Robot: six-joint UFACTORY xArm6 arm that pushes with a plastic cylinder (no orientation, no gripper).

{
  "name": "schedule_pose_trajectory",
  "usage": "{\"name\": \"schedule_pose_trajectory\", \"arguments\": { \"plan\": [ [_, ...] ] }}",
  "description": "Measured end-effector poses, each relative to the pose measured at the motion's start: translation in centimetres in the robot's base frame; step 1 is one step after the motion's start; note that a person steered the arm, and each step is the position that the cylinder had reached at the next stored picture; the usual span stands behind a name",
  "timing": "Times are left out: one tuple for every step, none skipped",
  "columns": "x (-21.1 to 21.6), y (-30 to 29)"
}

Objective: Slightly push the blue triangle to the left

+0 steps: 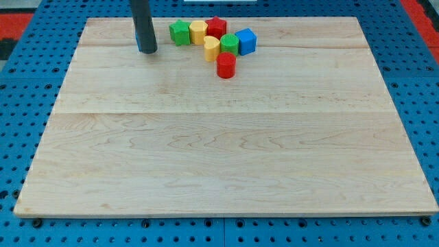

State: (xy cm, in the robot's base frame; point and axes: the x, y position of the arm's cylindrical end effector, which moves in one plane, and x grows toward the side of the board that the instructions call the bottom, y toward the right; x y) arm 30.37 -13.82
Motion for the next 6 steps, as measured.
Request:
{"name": "schedule_pose_trajectory", "arguments": {
  "plan": [
    [-4.0,1.3],
    [-6.7,-2.1],
    [-3.7,-5.7],
    [0.0,-1.7],
    [1.8,-6.6],
    [1.7,-7.4]
  ]
}}
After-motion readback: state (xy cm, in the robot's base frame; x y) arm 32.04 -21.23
